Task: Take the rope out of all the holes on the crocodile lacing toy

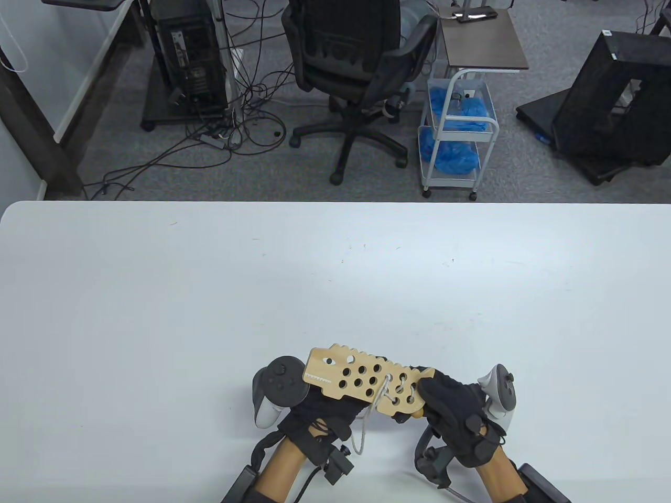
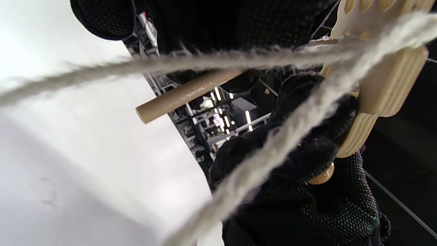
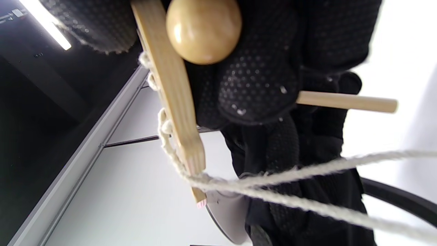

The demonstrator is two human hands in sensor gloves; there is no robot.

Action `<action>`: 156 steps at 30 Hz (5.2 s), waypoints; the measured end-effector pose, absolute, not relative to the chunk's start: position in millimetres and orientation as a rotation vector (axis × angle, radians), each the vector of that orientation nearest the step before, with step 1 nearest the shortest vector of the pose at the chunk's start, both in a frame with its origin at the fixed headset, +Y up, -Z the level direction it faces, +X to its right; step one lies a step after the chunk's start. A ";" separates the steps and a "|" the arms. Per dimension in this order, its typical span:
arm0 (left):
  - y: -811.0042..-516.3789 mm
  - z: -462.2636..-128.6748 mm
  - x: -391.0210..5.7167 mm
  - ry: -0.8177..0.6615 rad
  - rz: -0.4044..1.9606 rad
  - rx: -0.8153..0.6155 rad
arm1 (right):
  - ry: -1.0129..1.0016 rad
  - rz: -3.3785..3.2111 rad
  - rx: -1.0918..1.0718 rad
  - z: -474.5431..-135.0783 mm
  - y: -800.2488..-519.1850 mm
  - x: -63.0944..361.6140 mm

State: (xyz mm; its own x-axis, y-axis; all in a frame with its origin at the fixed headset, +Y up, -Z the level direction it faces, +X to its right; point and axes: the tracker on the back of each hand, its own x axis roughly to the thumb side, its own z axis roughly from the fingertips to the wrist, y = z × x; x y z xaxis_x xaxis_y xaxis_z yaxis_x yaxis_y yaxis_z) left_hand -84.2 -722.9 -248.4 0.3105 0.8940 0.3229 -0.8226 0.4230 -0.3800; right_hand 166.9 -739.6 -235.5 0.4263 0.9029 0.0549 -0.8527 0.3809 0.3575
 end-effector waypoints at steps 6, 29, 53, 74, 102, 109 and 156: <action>-719.4 -250.9 -97.3 -0.441 1.105 -0.085 | 0.079 1.186 0.263 -241.6 -745.1 187.2; -728.2 -268.7 -165.0 -0.123 1.150 0.059 | -0.108 1.106 -0.066 -249.0 -761.9 246.4; -739.3 -271.1 -212.5 0.099 1.260 0.139 | -0.244 0.881 -0.246 -243.6 -772.4 283.5; -743.7 -272.6 -207.5 0.073 1.324 0.127 | -0.232 0.986 -0.195 -246.1 -769.6 275.4; -740.1 -264.9 -122.8 -0.307 1.432 -0.147 | 0.083 1.238 0.283 -245.7 -758.5 188.7; -744.5 -265.4 -116.0 -0.356 1.557 -0.239 | 0.113 1.218 0.349 -243.9 -756.1 180.5; -737.0 -255.4 -93.1 -0.479 1.480 -0.337 | 0.039 1.544 0.408 -242.0 -749.6 180.0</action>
State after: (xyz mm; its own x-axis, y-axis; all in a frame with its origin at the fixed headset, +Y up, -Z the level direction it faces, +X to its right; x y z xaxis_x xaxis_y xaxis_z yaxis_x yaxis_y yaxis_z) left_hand -93.1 -737.0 -255.4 0.0249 0.9947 0.1000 -0.8648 0.0717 -0.4970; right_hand 180.0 -749.6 -242.0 0.0405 0.9726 0.2291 -0.9599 -0.0258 0.2791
